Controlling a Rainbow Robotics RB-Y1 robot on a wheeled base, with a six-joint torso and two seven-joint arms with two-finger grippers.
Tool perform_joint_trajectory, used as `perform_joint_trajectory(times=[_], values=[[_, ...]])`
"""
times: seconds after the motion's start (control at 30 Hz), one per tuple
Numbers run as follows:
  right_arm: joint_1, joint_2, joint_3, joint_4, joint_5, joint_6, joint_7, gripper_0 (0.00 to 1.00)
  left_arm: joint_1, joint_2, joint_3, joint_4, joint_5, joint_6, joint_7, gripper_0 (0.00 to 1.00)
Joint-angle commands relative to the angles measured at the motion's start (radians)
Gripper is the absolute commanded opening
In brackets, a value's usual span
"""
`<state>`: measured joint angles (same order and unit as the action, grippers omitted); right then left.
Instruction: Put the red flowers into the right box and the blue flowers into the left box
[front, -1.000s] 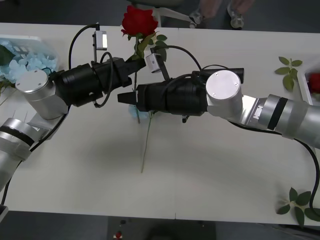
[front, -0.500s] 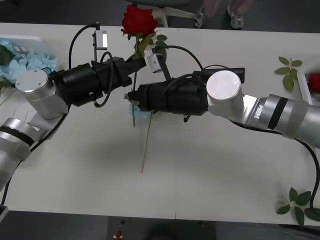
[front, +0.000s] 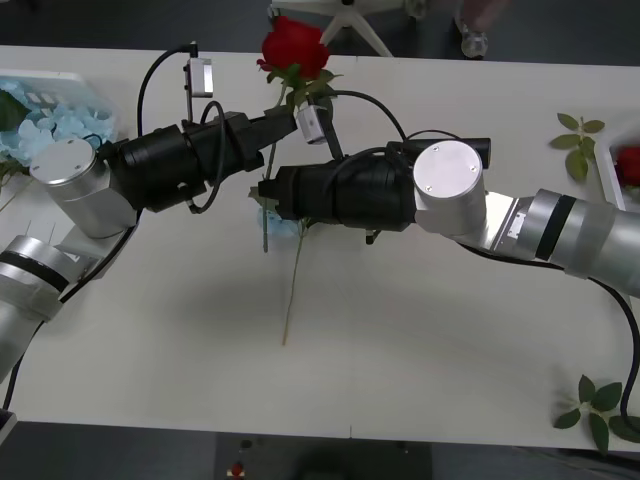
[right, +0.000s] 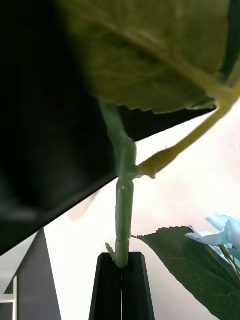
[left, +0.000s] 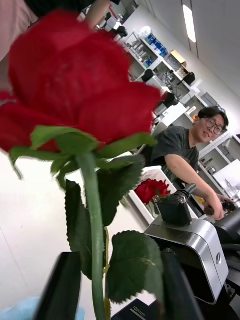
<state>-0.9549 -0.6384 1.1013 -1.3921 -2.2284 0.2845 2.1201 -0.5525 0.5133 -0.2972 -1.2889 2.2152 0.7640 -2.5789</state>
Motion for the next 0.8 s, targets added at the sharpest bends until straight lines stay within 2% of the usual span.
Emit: perform_joint_trajectory(times=[0.03, 0.17, 0.43, 0.67, 0.8], values=[[-0.024, -0.032, -0.011, -0.031, -0.016, -0.004, -0.029, 0.0, -0.004, -0.006, 0.009, -0.04, 0.012, 0.001, -0.03, 1.0], [-0.039, -0.11, -0.011, -0.077, -0.04, 0.032, -0.032, 0.0, -0.004, -0.006, 0.009, -0.04, 0.015, 0.001, -0.027, 1.0], [-0.113, -0.385, -0.029, -0.126, -0.177, 0.268, -0.029, 0.0, -0.004, -0.001, 0.01, -0.04, 0.031, 0.006, -0.027, 1.0], [-0.17, -0.633, -0.029, -0.093, -0.283, 0.452, -0.034, 0.0, -0.003, 0.044, 0.056, -0.043, 0.087, 0.101, -0.017, 1.0], [-0.202, -0.757, -0.029, -0.001, -0.292, 0.607, -0.029, 0.0, 0.006, 0.082, 0.078, -0.043, 0.141, 0.146, -0.003, 1.0]])
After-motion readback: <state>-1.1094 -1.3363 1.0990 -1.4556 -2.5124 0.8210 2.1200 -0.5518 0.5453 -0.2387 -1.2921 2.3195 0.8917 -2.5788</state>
